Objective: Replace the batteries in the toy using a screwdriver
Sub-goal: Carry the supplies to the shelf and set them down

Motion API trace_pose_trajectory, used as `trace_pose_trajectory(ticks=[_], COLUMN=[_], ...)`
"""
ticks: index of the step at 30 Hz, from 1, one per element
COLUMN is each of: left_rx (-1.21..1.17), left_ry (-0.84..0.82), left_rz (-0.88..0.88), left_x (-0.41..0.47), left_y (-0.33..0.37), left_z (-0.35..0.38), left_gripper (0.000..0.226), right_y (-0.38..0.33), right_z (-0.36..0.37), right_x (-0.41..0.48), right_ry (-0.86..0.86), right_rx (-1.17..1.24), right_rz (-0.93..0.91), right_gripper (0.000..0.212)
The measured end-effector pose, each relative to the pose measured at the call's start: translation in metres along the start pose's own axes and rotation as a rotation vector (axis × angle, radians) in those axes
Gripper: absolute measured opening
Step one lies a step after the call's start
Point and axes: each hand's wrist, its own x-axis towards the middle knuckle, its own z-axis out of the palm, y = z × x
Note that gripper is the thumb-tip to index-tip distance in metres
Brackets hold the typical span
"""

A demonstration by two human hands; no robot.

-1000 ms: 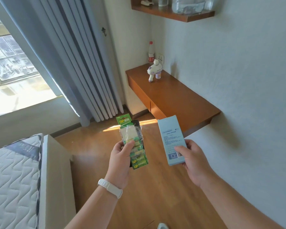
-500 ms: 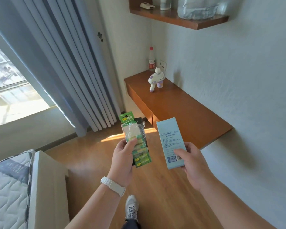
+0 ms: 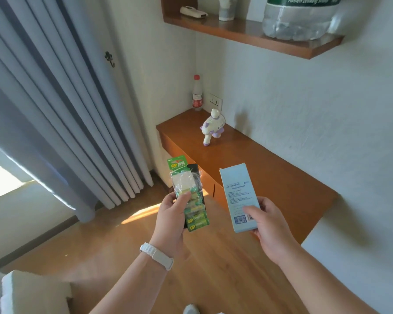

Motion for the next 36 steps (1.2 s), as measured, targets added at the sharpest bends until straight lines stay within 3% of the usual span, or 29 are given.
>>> trace_pose_trajectory(ticks=[8, 17, 22, 36], left_rx=[0.019, 0.102, 0.125, 0.297], left_ry=[-0.074, -0.117, -0.123, -0.375], left_rz=[-0.056, -0.126, -0.173, -0.175], left_x=[0.064, 0.141, 0.192, 0.281], left_y=[0.02, 0.016, 0.02, 0.025], left_z=[-0.004, 0.038, 0.083, 0.219], left_gripper=[0.033, 0.033, 0.031, 0.026], right_y=[-0.018, -0.02, -0.033, -0.05], right_z=[0.02, 0.004, -0.012, -0.087], right_x=[0.032, 0.097, 0.145, 0.225], right_ry=[0.108, 0.225, 0.261, 0.457], right_rx=[0.004, 0.071, 0.063, 0.162], right_rz=[0.021, 0.103, 0.105, 0.138], right_gripper=[0.016, 0.014, 0.016, 0.021])
